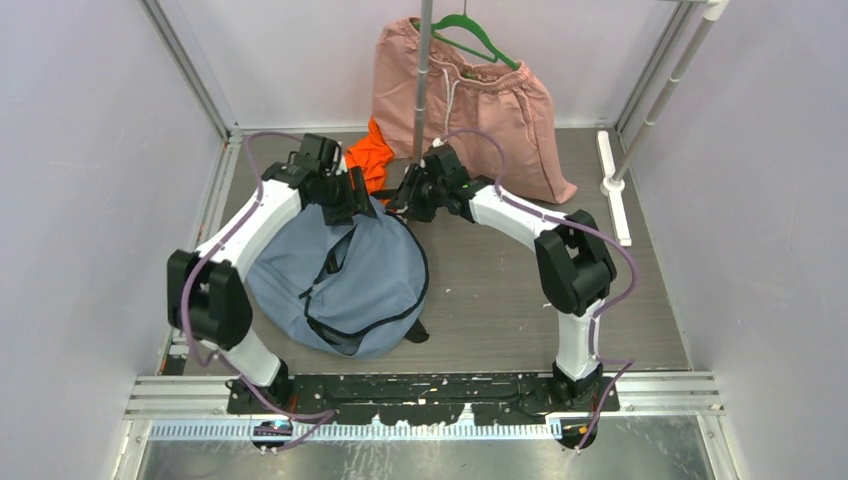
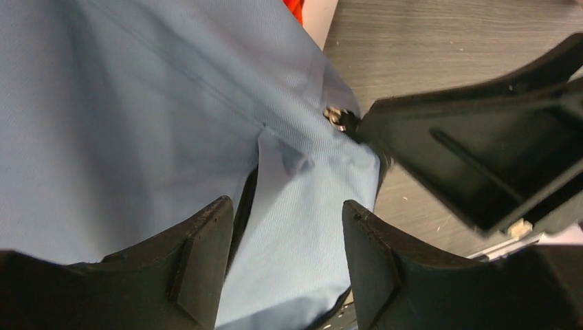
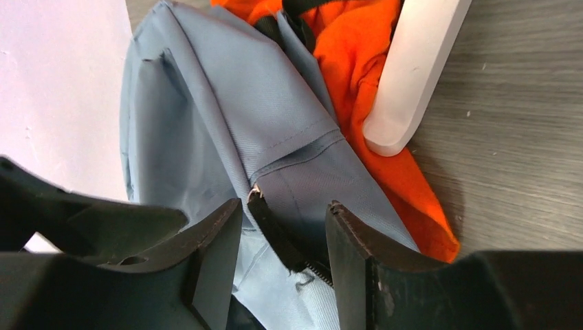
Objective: Pack the student bag
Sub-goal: Zip the student bag at the center of the board.
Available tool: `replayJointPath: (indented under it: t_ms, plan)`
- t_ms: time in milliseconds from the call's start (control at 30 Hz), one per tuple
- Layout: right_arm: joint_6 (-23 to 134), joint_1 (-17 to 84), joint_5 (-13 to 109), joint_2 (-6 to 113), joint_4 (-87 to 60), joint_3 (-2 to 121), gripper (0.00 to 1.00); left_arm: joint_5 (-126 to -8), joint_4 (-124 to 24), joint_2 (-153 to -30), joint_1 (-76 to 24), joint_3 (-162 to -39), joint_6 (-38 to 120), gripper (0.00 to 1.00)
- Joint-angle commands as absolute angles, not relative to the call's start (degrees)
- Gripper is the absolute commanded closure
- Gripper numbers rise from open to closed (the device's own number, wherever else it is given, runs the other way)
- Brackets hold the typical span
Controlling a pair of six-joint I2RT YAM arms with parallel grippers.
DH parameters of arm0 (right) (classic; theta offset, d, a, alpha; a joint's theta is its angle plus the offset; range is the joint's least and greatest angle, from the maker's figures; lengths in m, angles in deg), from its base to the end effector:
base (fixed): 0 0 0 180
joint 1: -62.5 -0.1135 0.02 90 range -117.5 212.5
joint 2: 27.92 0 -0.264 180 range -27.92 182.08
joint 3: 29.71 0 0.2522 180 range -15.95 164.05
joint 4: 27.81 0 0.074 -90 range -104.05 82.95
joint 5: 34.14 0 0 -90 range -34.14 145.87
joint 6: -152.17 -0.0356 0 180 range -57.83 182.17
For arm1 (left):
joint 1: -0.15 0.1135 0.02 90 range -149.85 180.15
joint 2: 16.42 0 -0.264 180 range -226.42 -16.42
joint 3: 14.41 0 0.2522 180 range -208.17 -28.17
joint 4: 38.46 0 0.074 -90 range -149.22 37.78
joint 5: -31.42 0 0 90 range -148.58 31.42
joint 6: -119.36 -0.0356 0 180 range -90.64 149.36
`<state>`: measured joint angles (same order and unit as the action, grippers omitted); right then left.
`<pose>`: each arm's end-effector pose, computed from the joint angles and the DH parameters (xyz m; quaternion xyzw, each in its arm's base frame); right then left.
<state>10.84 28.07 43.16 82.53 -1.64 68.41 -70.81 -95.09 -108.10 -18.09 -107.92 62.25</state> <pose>0.3616 0.2573 0.2393 0.0840 0.8925 0.3668 0.2486 0.3230 -0.1144 0.2965 -0.0889 0.9441 -0.2213 0.2274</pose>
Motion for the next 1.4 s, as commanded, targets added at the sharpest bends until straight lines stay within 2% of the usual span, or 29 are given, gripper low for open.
replayJointPath:
  t_ms: [0, 100, 200, 433, 467, 533, 733, 833, 933, 1000, 1067, 1200, 1233, 1367]
  plan:
    - [8.39, 27.84, 38.59, 83.07, -4.41, 72.27, 0.48, -72.8, -91.47, -112.49, -17.7, -111.18, 63.25, 0.4]
    - [7.61, 27.86, 37.45, 83.93, -4.76, 72.85, 0.49, -72.8, -90.36, -114.43, -16.86, -111.04, 64.16, 0.44]
    - [6.99, 27.87, 37.48, 84.35, -5.51, 72.82, 0.53, -74.79, -87.73, -114.91, -15.45, -109.56, 65.38, 0.56]
    - [6.18, 27.83, 37.41, 84.84, -7.14, 71.72, 0.8, -79.39, -84.37, -115.14, -14.79, -107.48, 67.16, 0.97]
    - [6.14, 27.86, 37.34, 84.91, -7.38, 71.49, 0.85, -79.95, -83.93, -115.12, -14.75, -107.18, 67.38, 1.0]
    - [6.15, 27.82, 37.46, 84.78, -7.49, 70.85, 0.98, -80.85, -83.31, -115.21, -14.71, -106.78, 67.42, 1.0]
    - [6.03, 27.81, 38.61, 82.18, -9.01, 66.79, 0.99, -81.87, -82.98, -115.62, -14.7, -107.07, 67.53, 1.0]
    - [7.72, 27.81, 38.86, 80.98, -8.8, 65.55, 0.99, -82.13, -84.09, -115.46, -14.7, -107.34, 66.8, 0.81]
    - [9.89, 27.85, 39.76, 80.16, -7.75, 65.13, 0.71, -81.81, -84.52, -114.8, -14.7, -106.82, 65.7, 0.59]
    - [11.17, 27.82, 40.39, 80.06, -6.62, 65.36, 0.63, -81.74, -85.36, -114.92, -14.7, -106.83, 64.86, 0.55]
    - [12.21, 27.82, 40.84, 80.18, -5.86, 65.62, 0.58, -81.36, -86.19, -115.22, -14.7, -106.82, 64.06, 0.54]
    - [15.04, 27.87, 42.39, 79.71, -3.66, 66.31, 0.56, -80.26, -88.88, -115.71, -14.7, -107.23, 61.3, 0.54]
    - [15.85, 27.87, 42.48, 79.81, -2.98, 66.84, 0.56, -80.66, -89.26, -115.92, -14.7, -107.19, 60.82, 0.55]
    - [19.23, 27.8, 39.94, 80.43, 0.32, 69.64, 0.58, -85.38, -87.45, -116.48, -14.7, -106.0, 61.3, 0.74]
